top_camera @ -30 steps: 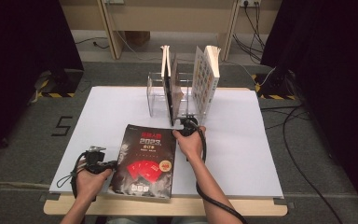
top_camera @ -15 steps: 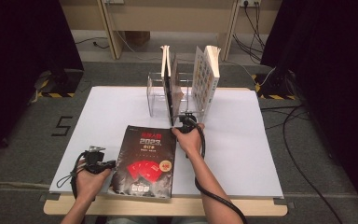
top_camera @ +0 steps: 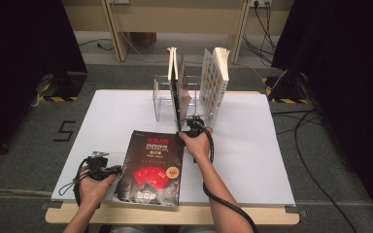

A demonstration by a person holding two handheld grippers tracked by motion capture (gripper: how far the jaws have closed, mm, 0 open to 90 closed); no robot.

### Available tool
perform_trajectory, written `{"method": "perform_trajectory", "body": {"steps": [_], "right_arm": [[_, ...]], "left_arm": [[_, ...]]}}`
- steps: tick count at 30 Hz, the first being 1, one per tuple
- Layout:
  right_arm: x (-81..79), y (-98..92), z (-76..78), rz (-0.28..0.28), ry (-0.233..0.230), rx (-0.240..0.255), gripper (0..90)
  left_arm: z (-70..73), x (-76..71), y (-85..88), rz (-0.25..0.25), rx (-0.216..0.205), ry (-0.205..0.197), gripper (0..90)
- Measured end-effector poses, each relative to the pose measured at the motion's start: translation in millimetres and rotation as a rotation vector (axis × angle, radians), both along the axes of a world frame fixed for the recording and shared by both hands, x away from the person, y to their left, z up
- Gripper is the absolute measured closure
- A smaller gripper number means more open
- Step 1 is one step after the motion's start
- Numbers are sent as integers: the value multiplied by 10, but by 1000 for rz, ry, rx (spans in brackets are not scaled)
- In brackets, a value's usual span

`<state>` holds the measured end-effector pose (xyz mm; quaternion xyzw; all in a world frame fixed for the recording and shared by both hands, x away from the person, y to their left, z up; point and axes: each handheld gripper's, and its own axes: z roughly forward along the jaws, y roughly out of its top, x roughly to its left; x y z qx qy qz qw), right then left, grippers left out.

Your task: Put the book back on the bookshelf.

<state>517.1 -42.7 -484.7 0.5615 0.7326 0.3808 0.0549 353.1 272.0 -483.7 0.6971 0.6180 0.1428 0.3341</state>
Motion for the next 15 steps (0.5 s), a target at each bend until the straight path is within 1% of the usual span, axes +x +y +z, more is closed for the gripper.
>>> {"method": "perform_trajectory", "body": {"steps": [3,6,8,10,11,15], "right_arm": [[8,-3,-5,-6,-2,8,563],[14,3,-8,-10,-10,5,558],[13,9,-7,-10,-7,2,558],[11,15,-4,-11,-5,8,558],[13,11,-12,-5,-15,1,559],[16,11,-16,-2,-21,1,560]], "left_arm": [[1,2,1,0,0,1,844],[0,3,6,1,-2,3,839],[-1,5,7,4,-3,1,832],[0,7,13,6,-10,2,817],[4,8,17,9,-16,1,809],[35,5,34,17,-30,-12,761]]}}
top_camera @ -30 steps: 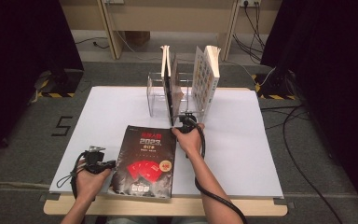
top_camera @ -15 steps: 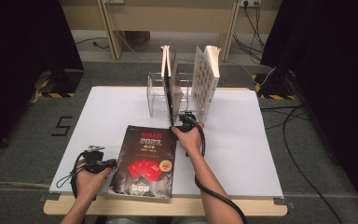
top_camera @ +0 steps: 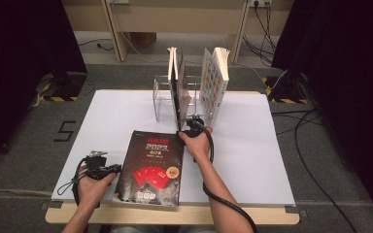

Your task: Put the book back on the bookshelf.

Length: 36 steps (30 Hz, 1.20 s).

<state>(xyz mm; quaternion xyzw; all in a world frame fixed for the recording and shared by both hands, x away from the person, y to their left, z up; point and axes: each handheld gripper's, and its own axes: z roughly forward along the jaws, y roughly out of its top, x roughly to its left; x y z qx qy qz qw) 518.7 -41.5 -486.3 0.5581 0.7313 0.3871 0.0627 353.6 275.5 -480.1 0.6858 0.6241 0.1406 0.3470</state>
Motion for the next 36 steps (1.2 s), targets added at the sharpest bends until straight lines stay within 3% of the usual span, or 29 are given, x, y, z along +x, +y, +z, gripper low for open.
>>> {"method": "perform_trajectory", "body": {"steps": [8,15,26,36], "right_arm": [[7,4,-2,-8,3,13,560],[3,-6,-18,0,-9,9,581],[-1,-11,-21,5,-12,11,577],[10,-3,-12,5,-2,10,556]], "left_arm": [[-10,15,8,-1,-20,-4,655],[27,11,29,0,-76,-17,637],[115,-25,25,53,-75,-118,580],[-43,23,-58,-8,-53,-3,537]]}}
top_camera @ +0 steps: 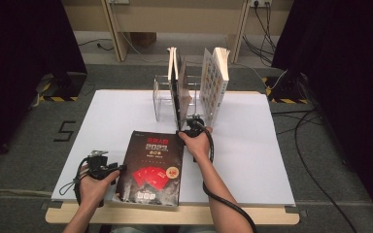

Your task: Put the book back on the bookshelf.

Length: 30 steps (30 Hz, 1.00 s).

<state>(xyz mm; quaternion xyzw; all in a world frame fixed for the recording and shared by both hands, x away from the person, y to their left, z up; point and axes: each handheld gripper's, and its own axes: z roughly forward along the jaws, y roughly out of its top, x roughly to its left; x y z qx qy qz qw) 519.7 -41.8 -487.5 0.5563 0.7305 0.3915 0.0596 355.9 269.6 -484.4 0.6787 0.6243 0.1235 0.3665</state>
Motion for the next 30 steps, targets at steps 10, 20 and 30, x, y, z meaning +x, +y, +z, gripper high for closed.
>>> {"method": "perform_trajectory", "body": {"steps": [10,20,30], "right_arm": [[2,-1,-8,-2,-9,1,575],[5,-41,-5,-19,34,29,646],[-30,-62,26,-9,74,29,656]], "left_arm": [[-23,5,-18,-25,5,32,587],[-9,-4,-17,-31,39,48,739],[15,-43,-29,-43,62,66,752]]}}
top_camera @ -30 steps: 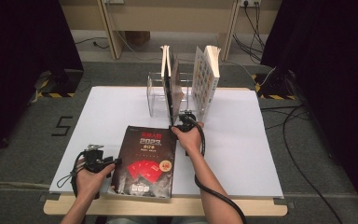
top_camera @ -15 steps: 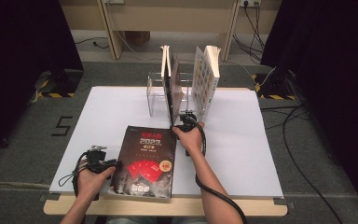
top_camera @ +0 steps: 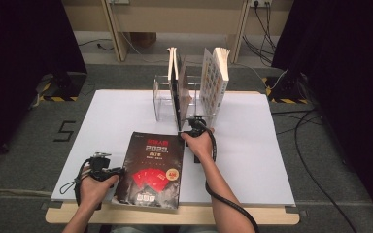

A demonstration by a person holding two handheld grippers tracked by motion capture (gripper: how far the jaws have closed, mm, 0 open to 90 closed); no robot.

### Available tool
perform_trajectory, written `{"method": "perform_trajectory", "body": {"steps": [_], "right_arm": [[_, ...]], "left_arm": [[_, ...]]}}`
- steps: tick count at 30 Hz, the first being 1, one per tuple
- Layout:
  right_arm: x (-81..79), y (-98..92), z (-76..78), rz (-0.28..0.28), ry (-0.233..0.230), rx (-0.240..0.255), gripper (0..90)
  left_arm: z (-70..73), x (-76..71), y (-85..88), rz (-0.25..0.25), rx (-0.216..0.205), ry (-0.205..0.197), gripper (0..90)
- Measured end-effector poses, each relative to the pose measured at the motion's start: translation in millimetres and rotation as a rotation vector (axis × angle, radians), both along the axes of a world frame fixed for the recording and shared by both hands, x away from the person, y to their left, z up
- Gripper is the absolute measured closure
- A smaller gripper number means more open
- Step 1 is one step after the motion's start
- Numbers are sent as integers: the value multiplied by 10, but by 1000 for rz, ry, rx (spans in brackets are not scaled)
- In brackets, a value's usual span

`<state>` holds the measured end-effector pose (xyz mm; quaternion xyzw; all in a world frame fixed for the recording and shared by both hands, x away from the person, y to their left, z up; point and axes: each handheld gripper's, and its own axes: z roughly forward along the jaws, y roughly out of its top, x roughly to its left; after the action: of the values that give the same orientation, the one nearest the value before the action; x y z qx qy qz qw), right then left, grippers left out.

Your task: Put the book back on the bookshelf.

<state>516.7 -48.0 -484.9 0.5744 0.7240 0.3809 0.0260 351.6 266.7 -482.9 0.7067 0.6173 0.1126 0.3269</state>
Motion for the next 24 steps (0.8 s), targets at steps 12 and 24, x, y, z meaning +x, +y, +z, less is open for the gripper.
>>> {"method": "perform_trajectory", "body": {"steps": [12,24], "right_arm": [[-75,-52,26,12,47,15,609],[-88,-11,0,-25,11,11,633]], "left_arm": [[1,-26,-9,4,6,-2,754],[3,-25,-12,4,8,1,752]]}}
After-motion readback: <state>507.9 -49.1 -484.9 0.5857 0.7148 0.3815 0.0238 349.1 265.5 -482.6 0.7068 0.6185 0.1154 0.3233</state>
